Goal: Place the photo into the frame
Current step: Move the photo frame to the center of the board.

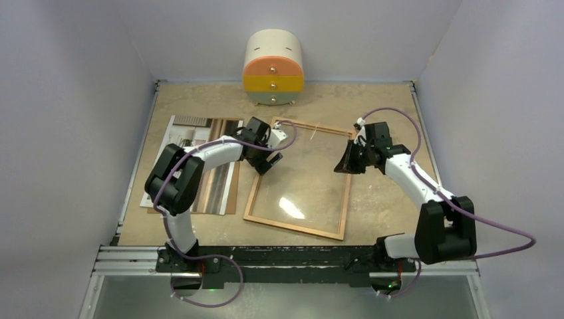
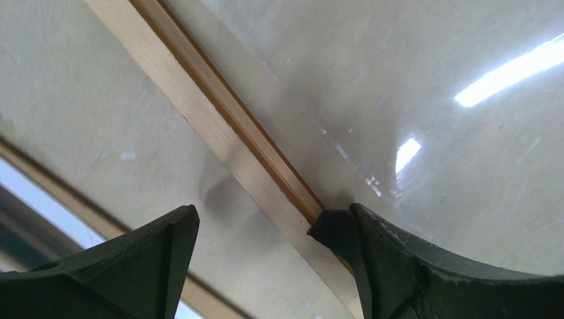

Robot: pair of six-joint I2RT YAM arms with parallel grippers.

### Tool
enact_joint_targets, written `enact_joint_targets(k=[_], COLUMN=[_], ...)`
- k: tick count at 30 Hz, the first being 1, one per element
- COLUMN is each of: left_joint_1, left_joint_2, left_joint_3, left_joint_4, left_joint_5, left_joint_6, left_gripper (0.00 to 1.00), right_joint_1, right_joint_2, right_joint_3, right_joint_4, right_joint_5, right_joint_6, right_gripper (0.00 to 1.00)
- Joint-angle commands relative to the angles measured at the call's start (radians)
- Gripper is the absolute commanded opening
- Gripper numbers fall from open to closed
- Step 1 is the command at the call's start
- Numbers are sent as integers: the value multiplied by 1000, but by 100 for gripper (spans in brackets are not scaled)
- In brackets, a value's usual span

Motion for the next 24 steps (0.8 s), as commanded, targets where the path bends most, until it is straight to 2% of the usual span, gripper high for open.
enact_joint_targets(k=[1, 8, 14, 18, 21, 24], left_joint_1=[61, 102, 135, 192, 247, 275], left_joint_2=[-79, -190, -266, -285, -286, -272], left_joint_3=[-53, -42, 33, 31, -1, -2], left_joint_4=[-58, -122, -195, -190, -169, -170], left_joint_5=[0, 123, 250, 167, 122, 105], left_joint_6=[26, 3, 4, 83, 131, 163], left_gripper=[83, 85, 87, 86, 86, 86], right_joint_1=[1, 3, 3, 3, 22, 96], right_joint_2=[28, 75, 19, -40, -123, -209], right_joint_3=[-18, -5, 32, 41, -23, -44], right_joint_4=[83, 140, 108, 94, 161, 144], right_joint_5=[-66, -116, -136, -158, -188, -103], right_joint_6=[35, 66, 92, 148, 313, 384], right_gripper=[0, 0, 0, 0, 0, 0])
